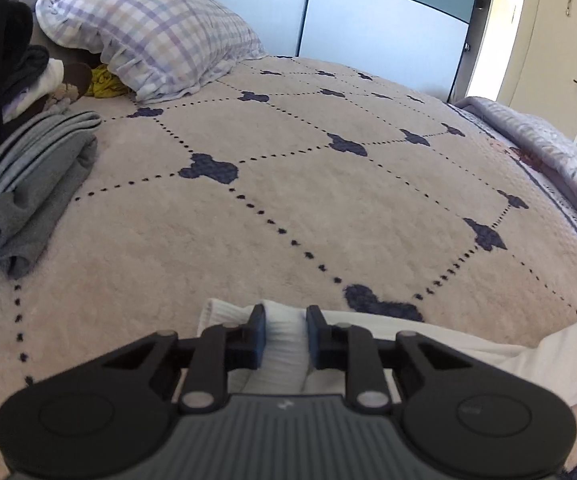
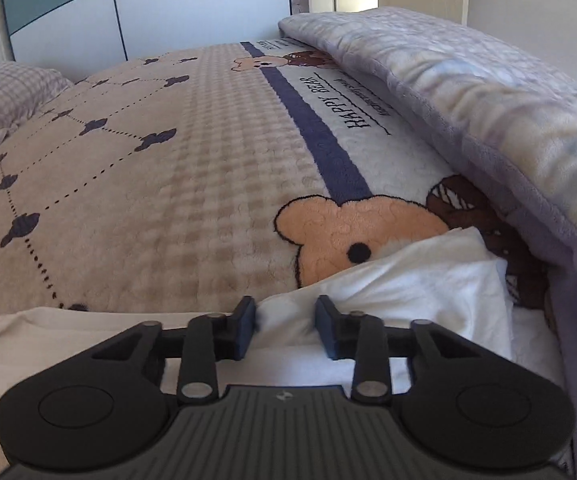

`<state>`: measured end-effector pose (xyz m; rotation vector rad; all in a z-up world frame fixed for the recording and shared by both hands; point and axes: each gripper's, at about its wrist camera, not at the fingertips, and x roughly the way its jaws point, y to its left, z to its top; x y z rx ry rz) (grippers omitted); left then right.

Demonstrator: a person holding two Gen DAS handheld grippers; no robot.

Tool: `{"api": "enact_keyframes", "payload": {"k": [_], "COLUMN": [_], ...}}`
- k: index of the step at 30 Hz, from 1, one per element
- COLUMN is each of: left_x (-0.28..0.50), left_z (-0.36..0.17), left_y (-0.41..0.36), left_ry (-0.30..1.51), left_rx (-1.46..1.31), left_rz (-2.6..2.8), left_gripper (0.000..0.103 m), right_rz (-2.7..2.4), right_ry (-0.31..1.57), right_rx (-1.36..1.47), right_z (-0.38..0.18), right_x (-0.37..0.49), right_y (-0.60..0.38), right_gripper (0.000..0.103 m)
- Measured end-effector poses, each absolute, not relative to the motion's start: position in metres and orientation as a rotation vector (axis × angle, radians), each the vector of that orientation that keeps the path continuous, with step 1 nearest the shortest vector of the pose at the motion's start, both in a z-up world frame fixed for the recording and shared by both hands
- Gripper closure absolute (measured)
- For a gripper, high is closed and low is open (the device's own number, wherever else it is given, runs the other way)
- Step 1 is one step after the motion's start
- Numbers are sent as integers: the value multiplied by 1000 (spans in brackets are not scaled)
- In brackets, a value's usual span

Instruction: Fold clothes

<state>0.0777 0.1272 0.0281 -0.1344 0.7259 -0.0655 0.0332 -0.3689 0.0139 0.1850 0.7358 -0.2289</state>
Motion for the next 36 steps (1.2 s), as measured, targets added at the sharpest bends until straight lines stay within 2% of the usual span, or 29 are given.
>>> {"api": "enact_keyframes", "payload": {"k": [1, 3, 4, 10, 14, 15, 18, 20, 23, 24, 25, 26, 27, 28, 30, 31, 32, 34, 35, 36], "left_x": [77, 73, 69, 32, 31, 34, 39, 38, 35, 36, 37, 38, 39, 42, 45, 47, 49, 54, 55, 57], "left_z": [30, 40, 50, 107, 98, 92, 77, 73, 72, 72, 70, 68, 67, 65, 61, 58, 55, 46, 42, 39], "left_y": [127, 134, 140, 171, 162, 164, 173, 179, 182, 181, 181, 181, 181, 180, 178, 176, 174, 167, 163, 162], "left_ry": [718, 666, 623, 369, 430, 466, 557, 580, 577, 581, 589, 597, 605, 610, 624, 637, 651, 691, 703, 706], "left_rx": [-131, -176, -213, -358, -276, -272, -289, -336, -352, -352, -355, -359, -362, -365, -369, -366, -360, -327, -311, -301], "left_rz": [-63, -50, -44, -55, -20, -8, 12, -5, -10, -4, 0, 2, 2, 1, -7, -18, -31, -34, -31, -25], "left_gripper": [84, 94, 95, 95, 94, 94, 93, 92, 86, 85, 85, 85, 84, 79, 61, 46, 38, 38, 42, 51], "right_rz": [-225, -217, -212, -155, -136, -154, -299, -349, -363, -340, -300, -239, -163, -86, 61, 120, 159, 184, 174, 164], "right_ry": [724, 616, 550, 138, -19, 17, 390, 575, 552, 528, 508, 499, 496, 492, 519, 552, 600, 703, 757, 789], "right_rx": [198, 182, 161, 105, 75, 57, 30, 206, 468, 455, 413, 372, 341, 310, 231, 170, 105, -22, -102, -172], "right_z": [14, 30, 41, 105, 126, 123, 79, 49, 38, 42, 47, 52, 55, 59, 60, 58, 54, 39, 28, 18], "right_x": [33, 26, 21, -29, -65, -66, -40, -29, -36, -36, -34, -32, -29, -27, -23, -21, -18, -10, -6, -2], "right_y": [-371, -368, -364, -346, -341, -343, -365, -403, -436, -431, -423, -411, -399, -387, -359, -343, -327, -302, -290, -281], "right_gripper": [95, 96, 96, 96, 95, 95, 94, 94, 91, 90, 85, 78, 61, 53, 50, 47, 46, 45, 48, 55]}}
